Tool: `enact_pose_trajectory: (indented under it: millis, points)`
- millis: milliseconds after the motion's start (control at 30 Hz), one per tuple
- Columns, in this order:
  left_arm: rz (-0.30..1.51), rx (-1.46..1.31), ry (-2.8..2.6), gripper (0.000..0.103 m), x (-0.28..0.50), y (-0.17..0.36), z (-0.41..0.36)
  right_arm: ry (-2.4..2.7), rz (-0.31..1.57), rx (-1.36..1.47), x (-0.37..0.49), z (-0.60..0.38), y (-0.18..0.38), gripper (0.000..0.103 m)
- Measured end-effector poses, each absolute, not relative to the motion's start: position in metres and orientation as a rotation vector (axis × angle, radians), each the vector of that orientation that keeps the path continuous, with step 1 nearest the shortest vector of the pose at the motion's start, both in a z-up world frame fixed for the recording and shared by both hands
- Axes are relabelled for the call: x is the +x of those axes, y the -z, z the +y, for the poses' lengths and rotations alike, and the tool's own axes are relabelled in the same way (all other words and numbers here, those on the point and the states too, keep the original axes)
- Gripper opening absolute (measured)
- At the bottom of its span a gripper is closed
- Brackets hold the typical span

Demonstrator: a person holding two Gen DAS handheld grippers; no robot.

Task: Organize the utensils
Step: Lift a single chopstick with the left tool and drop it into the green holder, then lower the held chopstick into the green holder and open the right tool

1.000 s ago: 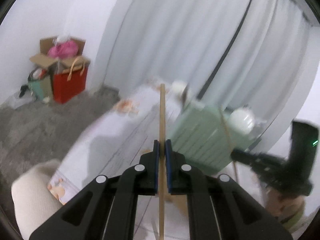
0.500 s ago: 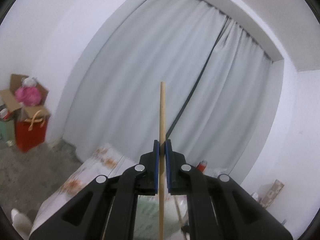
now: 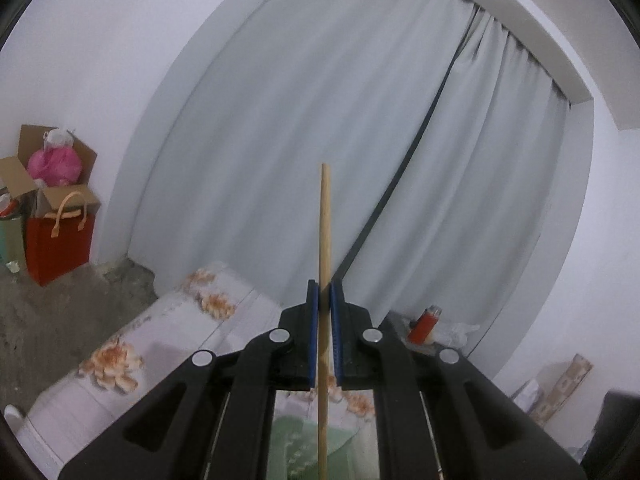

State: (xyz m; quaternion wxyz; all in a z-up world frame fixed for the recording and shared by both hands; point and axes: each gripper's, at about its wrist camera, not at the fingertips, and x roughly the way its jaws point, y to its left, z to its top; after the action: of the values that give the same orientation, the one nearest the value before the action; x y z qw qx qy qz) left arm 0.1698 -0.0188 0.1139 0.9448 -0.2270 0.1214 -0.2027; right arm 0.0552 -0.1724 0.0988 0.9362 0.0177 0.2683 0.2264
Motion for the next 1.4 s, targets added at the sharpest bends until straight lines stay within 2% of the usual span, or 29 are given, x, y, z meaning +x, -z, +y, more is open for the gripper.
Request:
enact_pose_trajectory:
  millis: [267, 467, 633, 833, 1100, 1400]
  points:
    - [0.318, -0.440, 0.429, 0.007, 0.158, -0.096, -0.018, -0.471, 0.543, 0.059, 0.060, -0.172, -0.100, 0.004]
    - [0.308, -0.405, 0.433, 0.032, 0.138, -0.101, -0.012, -0.474, 0.530, 0.072, 0.059, -0.173, -0.105, 0.004]
    - [0.363, -0.338, 0.374, 0.059, 0.113, -0.101, -0.002, -0.500, 0.490, 0.109, 0.066, -0.173, -0.119, 0.004]
    - [0.473, -0.237, 0.226, 0.081, 0.087, -0.077, 0.017, -0.535, 0.384, 0.146, 0.080, -0.166, -0.149, 0.004]
    - [0.554, -0.207, 0.081, 0.092, 0.061, -0.029, 0.035, -0.512, 0.233, 0.149, 0.110, -0.143, -0.184, 0.004]
    - [0.511, -0.149, 0.030, 0.097, 0.052, -0.028, 0.034, -0.367, 0.160, 0.145, 0.152, -0.129, -0.177, 0.004]
